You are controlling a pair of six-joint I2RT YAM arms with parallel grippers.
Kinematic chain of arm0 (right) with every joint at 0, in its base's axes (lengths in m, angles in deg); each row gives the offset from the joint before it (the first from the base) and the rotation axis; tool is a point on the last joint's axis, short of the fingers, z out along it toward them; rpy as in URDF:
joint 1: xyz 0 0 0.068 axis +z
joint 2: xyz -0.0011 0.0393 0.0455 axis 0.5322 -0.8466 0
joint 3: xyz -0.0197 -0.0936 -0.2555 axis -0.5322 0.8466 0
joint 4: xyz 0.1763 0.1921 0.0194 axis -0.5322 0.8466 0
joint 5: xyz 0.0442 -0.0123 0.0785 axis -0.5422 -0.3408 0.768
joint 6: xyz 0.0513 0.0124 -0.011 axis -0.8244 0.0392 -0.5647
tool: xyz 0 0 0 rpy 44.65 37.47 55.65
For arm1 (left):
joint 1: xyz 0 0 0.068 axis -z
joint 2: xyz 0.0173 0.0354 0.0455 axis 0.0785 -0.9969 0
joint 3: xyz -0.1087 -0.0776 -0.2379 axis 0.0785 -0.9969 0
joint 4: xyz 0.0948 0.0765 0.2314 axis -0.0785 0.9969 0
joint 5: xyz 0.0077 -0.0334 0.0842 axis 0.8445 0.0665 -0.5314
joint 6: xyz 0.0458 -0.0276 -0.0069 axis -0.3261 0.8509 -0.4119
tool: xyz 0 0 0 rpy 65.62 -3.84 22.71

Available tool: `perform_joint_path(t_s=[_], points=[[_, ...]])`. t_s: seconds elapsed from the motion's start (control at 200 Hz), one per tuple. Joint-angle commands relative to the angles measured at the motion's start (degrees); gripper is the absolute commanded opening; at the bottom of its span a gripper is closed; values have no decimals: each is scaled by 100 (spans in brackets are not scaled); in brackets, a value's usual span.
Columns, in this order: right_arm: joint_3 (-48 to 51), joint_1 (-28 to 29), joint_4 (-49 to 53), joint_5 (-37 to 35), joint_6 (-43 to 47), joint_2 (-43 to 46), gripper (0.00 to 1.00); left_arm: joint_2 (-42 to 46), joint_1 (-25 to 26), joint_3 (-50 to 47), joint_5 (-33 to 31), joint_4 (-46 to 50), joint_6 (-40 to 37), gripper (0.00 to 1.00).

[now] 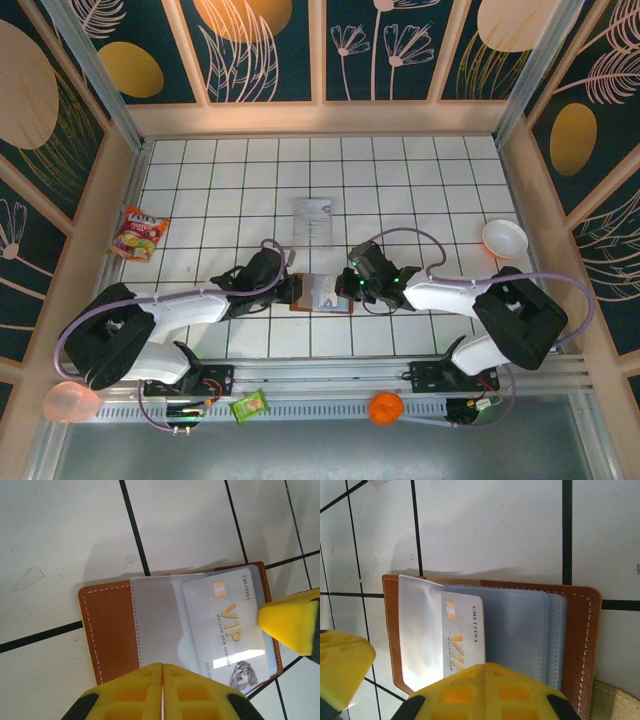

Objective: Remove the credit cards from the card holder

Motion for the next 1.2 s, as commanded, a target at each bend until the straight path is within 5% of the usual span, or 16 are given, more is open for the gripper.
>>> perform_joint_path(t_s=[0.0, 1.196], points=[[-82, 24, 76, -40, 200, -19, 0, -251, 31, 120, 104, -231, -90, 8], [23, -90, -382, 388, 312, -377, 5, -943, 383, 484, 99, -306, 29, 0]])
